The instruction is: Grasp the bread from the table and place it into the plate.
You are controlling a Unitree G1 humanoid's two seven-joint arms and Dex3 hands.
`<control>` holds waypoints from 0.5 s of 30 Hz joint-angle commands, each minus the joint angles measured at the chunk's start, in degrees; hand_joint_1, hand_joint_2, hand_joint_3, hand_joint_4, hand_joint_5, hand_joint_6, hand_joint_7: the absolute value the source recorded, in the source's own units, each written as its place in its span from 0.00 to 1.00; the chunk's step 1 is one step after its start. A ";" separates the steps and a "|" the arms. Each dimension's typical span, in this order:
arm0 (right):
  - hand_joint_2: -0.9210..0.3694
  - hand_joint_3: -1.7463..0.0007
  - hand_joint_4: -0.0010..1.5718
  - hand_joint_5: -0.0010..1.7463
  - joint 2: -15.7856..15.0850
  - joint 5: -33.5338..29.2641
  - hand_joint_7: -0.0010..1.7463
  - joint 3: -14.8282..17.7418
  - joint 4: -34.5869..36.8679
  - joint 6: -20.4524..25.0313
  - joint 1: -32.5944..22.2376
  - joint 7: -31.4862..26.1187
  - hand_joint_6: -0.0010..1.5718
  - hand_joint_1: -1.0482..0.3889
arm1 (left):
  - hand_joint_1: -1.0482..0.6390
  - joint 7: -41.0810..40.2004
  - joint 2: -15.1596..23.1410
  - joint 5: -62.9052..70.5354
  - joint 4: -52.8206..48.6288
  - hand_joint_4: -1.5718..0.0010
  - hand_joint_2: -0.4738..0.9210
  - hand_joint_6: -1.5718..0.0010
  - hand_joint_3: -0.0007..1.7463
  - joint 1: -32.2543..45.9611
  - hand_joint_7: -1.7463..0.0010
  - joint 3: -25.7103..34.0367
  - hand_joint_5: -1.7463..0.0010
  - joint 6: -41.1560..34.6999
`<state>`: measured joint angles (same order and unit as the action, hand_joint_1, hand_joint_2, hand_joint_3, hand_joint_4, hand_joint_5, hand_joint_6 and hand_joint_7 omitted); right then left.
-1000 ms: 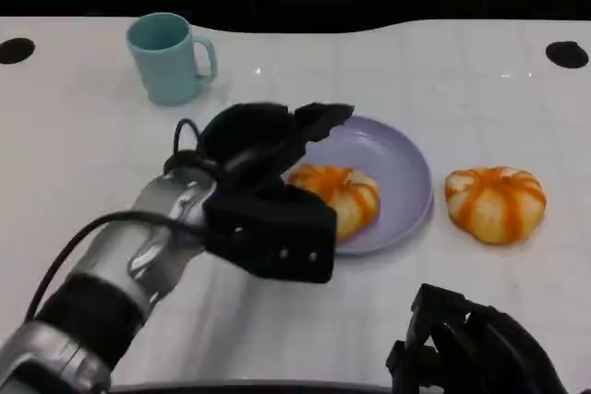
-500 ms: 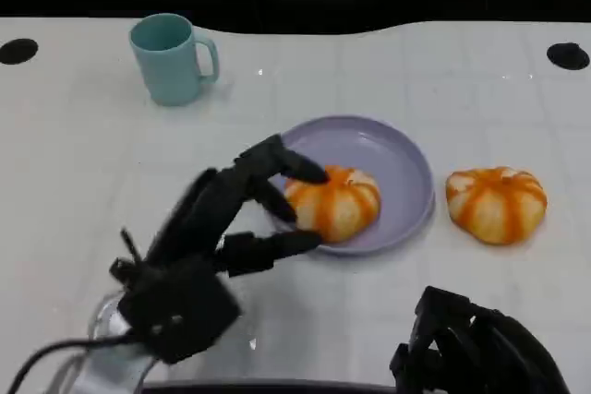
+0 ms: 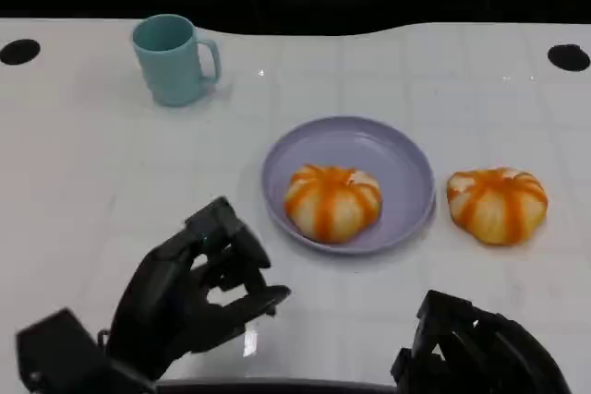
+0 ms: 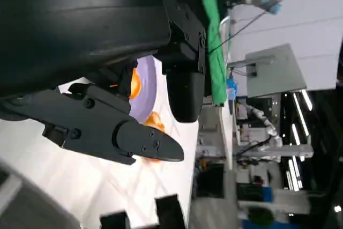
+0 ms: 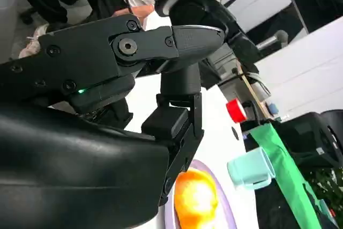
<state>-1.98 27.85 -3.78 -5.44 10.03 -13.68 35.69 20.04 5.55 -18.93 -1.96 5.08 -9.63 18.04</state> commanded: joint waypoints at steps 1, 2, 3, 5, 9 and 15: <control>0.00 0.86 0.54 0.92 -0.92 0.82 0.78 0.29 -0.81 0.55 -0.40 0.41 0.47 0.24 | 0.51 3.41 1.05 -5.34 4.78 0.57 0.97 0.69 0.07 3.98 0.00 1.48 0.00 -7.27; 0.00 0.87 0.54 0.91 -1.01 0.87 0.78 0.32 -0.99 0.76 -0.50 0.34 0.47 0.24 | 0.52 3.65 0.96 -5.78 5.47 0.57 0.97 0.69 0.07 4.83 0.00 1.56 0.00 -8.57; 0.00 0.87 0.54 0.91 -1.13 0.80 0.78 0.34 -1.21 0.81 -0.63 0.28 0.47 0.24 | 0.52 3.84 0.78 -6.22 6.00 0.57 0.97 0.69 0.07 5.56 0.00 1.59 0.00 -9.76; 0.00 0.87 0.54 0.91 -1.43 0.70 0.78 0.40 -1.72 0.93 -0.92 0.17 0.48 0.23 | 0.52 4.41 0.12 -6.98 6.45 0.56 0.98 0.68 0.08 6.56 0.00 1.64 0.00 -11.19; 0.00 0.86 0.55 0.92 -2.00 0.79 0.78 0.66 -2.53 1.19 -1.60 0.16 0.48 0.24 | 0.50 5.92 -1.32 -8.66 6.74 0.57 0.98 0.70 0.09 8.30 0.00 1.77 0.00 -12.92; 0.00 0.85 0.54 0.92 -2.78 1.65 0.78 1.56 -1.87 0.40 -1.77 1.51 0.47 0.24 | 0.47 7.95 -2.59 -9.09 6.17 0.56 0.95 0.70 0.09 9.60 0.00 1.65 0.00 -15.01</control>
<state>-3.62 28.92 -3.29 -7.42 10.97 -15.10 36.40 26.83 2.92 -27.25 4.20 14.28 -8.34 4.28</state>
